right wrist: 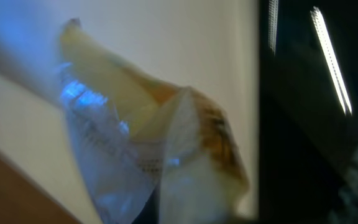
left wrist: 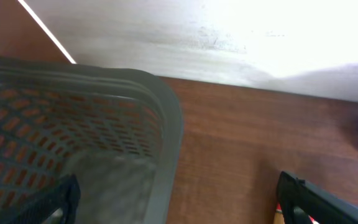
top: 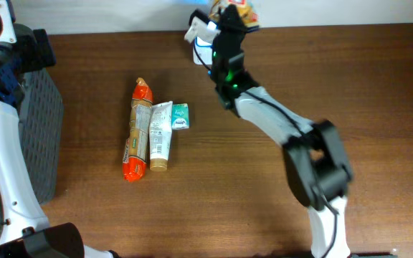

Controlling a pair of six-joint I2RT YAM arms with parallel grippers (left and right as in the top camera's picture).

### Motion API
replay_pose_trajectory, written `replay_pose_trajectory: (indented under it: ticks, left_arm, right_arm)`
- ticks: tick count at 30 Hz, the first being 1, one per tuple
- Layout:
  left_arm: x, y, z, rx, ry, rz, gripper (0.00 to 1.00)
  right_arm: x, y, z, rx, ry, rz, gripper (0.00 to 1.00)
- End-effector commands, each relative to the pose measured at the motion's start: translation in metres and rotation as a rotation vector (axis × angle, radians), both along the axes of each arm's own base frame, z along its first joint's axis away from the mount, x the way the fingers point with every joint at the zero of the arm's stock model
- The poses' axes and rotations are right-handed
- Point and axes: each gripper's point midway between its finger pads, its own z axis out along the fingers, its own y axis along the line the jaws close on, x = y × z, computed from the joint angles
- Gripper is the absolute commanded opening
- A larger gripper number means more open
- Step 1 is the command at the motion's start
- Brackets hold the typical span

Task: Scan the item barcode
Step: 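Move the wipes pack right and set it down on the table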

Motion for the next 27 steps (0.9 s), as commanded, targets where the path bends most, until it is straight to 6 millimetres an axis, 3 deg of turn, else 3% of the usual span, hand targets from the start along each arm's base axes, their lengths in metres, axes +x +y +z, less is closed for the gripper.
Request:
replay_pose_trajectory:
  ticks: [1, 3, 5, 6, 7, 9, 11, 13, 14, 15, 16, 17, 19, 21, 22, 24, 25, 26, 27]
  left_arm:
    - [-0.003, -0.001, 0.014, 0.019, -0.029, -0.009, 0.99]
    - [-0.003, -0.001, 0.014, 0.019, -0.029, -0.009, 0.99]
    - [-0.003, -0.001, 0.014, 0.019, -0.029, -0.009, 0.99]
    - [-0.003, -0.001, 0.014, 0.019, -0.029, -0.009, 0.99]
    - [-0.003, -0.001, 0.014, 0.019, -0.029, -0.009, 0.99]
    - [-0.003, -0.001, 0.014, 0.019, -0.029, -0.009, 0.99]
    - [-0.003, -0.001, 0.014, 0.019, -0.029, -0.009, 0.99]
    - [-0.003, -0.001, 0.014, 0.019, -0.029, -0.009, 0.99]
    - [-0.003, -0.001, 0.014, 0.019, -0.029, -0.009, 0.99]
    - [-0.003, -0.001, 0.014, 0.019, -0.029, -0.009, 0.99]
    - [-0.003, -0.001, 0.014, 0.019, -0.029, -0.009, 0.99]
    - [-0.003, -0.001, 0.014, 0.019, -0.029, -0.009, 0.99]
    - [-0.003, -0.001, 0.014, 0.019, -0.029, -0.009, 0.99]
    - [-0.003, -0.001, 0.014, 0.019, -0.029, -0.009, 0.99]
    - [-0.003, -0.001, 0.014, 0.019, -0.029, -0.009, 0.99]
    - [-0.003, -0.001, 0.014, 0.019, -0.029, -0.009, 0.99]
    - [-0.003, -0.001, 0.014, 0.019, -0.029, -0.009, 0.99]
    - [-0.003, -0.001, 0.014, 0.019, -0.029, -0.009, 0.99]
    - [-0.003, -0.001, 0.014, 0.019, -0.029, -0.009, 0.99]
  right_arm:
    - [-0.07, -0.055, 0.097, 0.391, -0.064, -0.133, 0.04]
    - [-0.128, -0.108, 0.077, 0.756, 0.12, -0.22, 0.04]
    - [-0.159, -0.155, 0.052, 1.004, 0.25, -0.313, 0.04]
    - [-0.177, -0.188, 0.024, 1.159, 0.399, -0.368, 0.04]
    - [-0.183, -0.198, 0.01, 1.235, 0.481, -0.376, 0.04]
    - [-0.202, -0.241, -0.038, 1.525, 0.68, -0.442, 0.04]
    - [-0.211, -0.267, -0.086, 1.7, 0.769, -0.522, 0.04]
    - [-0.217, -0.285, -0.148, 1.823, 0.863, -0.577, 0.04]
    - [-0.217, -0.291, -0.165, 1.863, 0.881, -0.597, 0.04]
    - [-0.218, -0.299, -0.181, 1.891, 0.893, -0.63, 0.12]
    - [-0.22, -0.308, -0.188, 1.875, 0.873, -0.687, 0.57]
    - [-0.237, -0.351, -0.198, 1.811, 0.685, -1.025, 0.99]
    - [-0.246, -0.369, -0.179, 1.746, 0.602, -1.149, 0.99]
    - [-0.236, -0.36, -0.136, 1.727, 0.594, -1.113, 0.99]
    - [-0.22, -0.336, -0.118, 1.76, 0.638, -1.019, 0.99]
    - [-0.175, -0.256, -0.102, 1.875, 0.804, -0.689, 0.99]
    - [-0.147, -0.2, -0.098, 1.852, 0.893, -0.497, 0.99]
    - [-0.134, -0.16, -0.101, 1.799, 0.95, -0.407, 0.99]
    - [-0.123, -0.114, -0.111, 1.73, 1.007, -0.326, 0.9]
